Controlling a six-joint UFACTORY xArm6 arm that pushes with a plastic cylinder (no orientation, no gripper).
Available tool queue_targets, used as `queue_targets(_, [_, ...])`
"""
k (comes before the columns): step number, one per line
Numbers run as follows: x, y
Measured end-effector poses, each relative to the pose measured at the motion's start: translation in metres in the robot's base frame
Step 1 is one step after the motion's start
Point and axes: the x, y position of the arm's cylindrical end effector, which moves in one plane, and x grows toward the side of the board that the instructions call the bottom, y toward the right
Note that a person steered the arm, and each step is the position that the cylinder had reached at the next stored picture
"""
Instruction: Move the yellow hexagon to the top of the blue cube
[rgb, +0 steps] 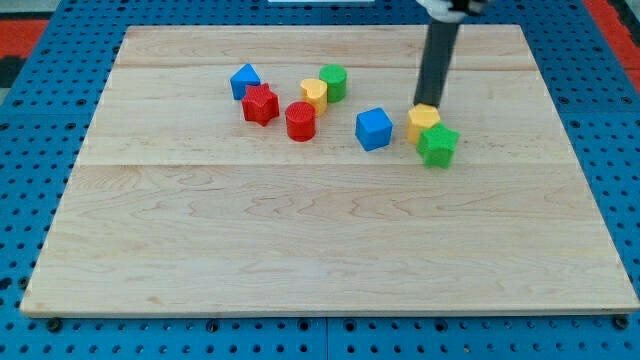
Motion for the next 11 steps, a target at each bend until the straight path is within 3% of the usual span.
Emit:
queue_targets(1, [-0.009, 0.004])
queue_targets(2, [-0.002, 0.060])
queue_targets(3, [0.077, 0.084])
queue_targets(4, [0.115, 0.078])
queue_targets(5, [0.073, 0.013])
queue_targets(6, [0.015, 0.002])
queue_targets(7, [-0.009, -0.023])
queue_targets(9, [-0.016, -0.039])
queue_targets(11, [-0.062, -0.069])
